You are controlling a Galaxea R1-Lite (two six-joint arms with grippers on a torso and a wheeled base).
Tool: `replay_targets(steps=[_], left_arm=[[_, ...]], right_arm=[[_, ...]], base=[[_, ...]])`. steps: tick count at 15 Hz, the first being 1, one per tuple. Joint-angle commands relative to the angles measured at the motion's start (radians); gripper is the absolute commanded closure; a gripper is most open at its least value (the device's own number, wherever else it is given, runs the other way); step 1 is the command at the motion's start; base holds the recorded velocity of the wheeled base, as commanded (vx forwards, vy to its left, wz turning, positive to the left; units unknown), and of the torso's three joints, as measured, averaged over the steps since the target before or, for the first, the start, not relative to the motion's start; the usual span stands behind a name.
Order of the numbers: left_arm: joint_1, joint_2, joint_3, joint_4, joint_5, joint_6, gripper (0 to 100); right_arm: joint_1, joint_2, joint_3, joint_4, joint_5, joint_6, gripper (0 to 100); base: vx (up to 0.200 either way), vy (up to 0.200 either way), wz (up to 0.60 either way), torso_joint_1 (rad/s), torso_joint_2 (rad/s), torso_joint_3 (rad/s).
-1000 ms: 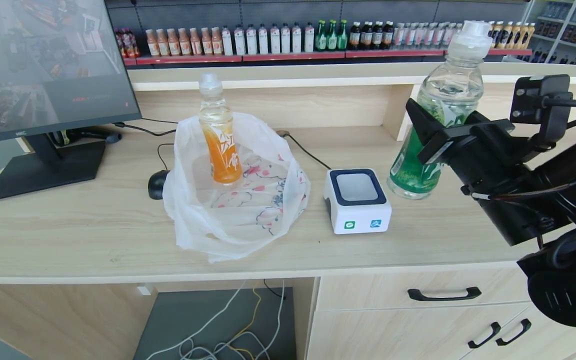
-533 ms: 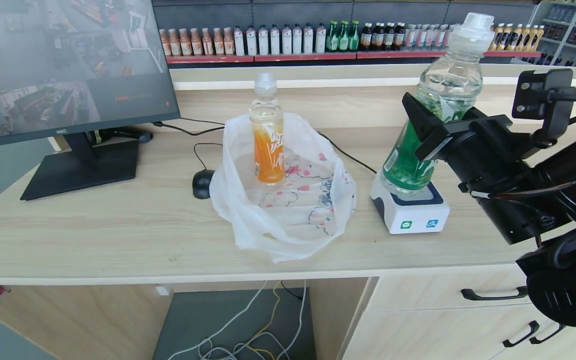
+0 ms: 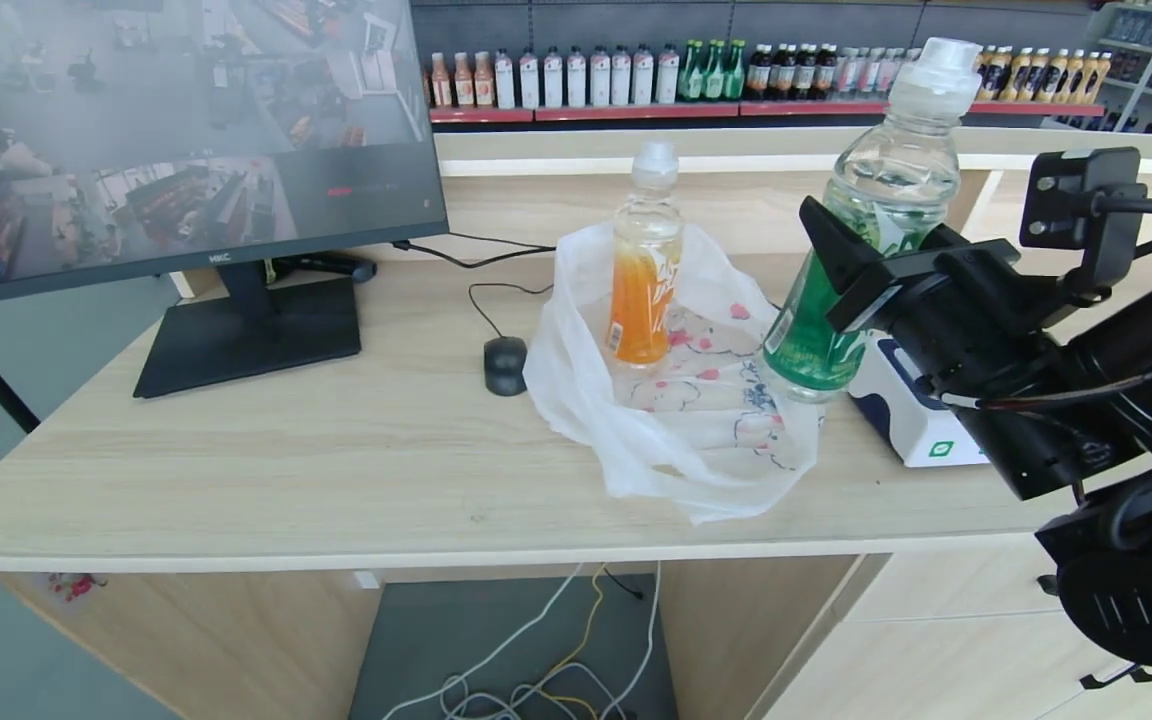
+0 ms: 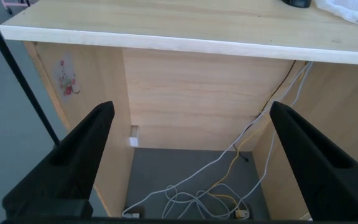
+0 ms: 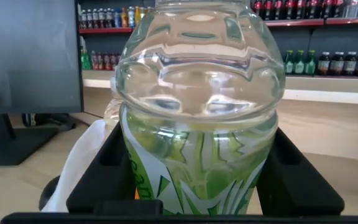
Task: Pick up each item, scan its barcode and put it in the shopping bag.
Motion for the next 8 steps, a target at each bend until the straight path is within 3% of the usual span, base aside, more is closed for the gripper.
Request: replay_targets(steps=[1, 8], left_arm=[[0.001, 0.000, 0.000, 0.000, 0.002, 0.003, 0], [0.001, 0.000, 0.000, 0.000, 0.002, 0.003, 0]], right_arm=[[0.001, -0.005, 0.011, -0.001, 0.000, 0.004, 100], [-0.006, 0.038, -0.054, -0.001, 0.000, 0.002, 100]], base=[[0.000, 0.000, 0.00, 0.000, 0.00, 0.000], [0.000, 0.000, 0.00, 0.000, 0.00, 0.000]])
